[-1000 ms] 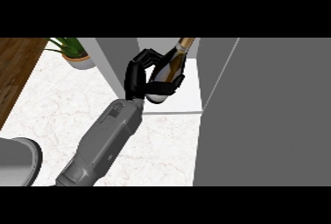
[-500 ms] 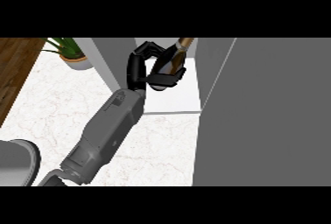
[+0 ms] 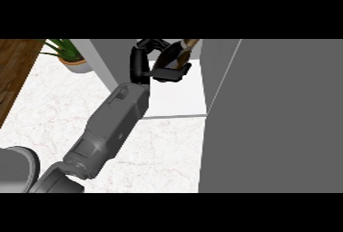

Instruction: Pick up the wine, place it into the cabinet and close the cabinet

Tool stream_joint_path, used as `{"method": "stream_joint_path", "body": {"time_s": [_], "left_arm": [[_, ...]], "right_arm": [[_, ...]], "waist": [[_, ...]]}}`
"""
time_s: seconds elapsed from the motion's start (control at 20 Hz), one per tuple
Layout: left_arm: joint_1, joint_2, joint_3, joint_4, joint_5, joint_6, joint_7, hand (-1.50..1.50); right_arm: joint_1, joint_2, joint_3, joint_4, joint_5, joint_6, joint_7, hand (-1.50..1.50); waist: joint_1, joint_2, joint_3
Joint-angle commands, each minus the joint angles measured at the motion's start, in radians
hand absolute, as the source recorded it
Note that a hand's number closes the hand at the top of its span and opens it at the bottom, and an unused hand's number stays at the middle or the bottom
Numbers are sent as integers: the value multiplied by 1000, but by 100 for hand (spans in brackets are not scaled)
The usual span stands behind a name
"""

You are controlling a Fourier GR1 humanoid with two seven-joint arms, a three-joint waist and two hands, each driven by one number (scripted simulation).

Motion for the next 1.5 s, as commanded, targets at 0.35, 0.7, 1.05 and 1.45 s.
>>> {"method": "stream_joint_path", "body": {"time_s": [0.35, 0.7, 1.05, 1.45], "left_arm": [[-34, -7, 132, 108, 104, -80, -26, 150], [-56, -4, 163, 175, 102, -89, -80, 150], [-56, 8, 158, 219, 75, -85, -95, 150], [-41, 20, 144, 254, 41, -55, -112, -150]], "right_arm": [[-13, -2, -1, -110, -68, -26, 85, -150], [-1, 1, 11, -33, -49, 11, -5, -150], [13, 2, 28, -55, -29, 12, 4, -150], [-46, 4, 30, -46, -45, -7, 42, -150]], "waist": [[-11, 4, -1], [-21, 13, 0], [-24, 13, 0], [-30, 18, -1]]}}
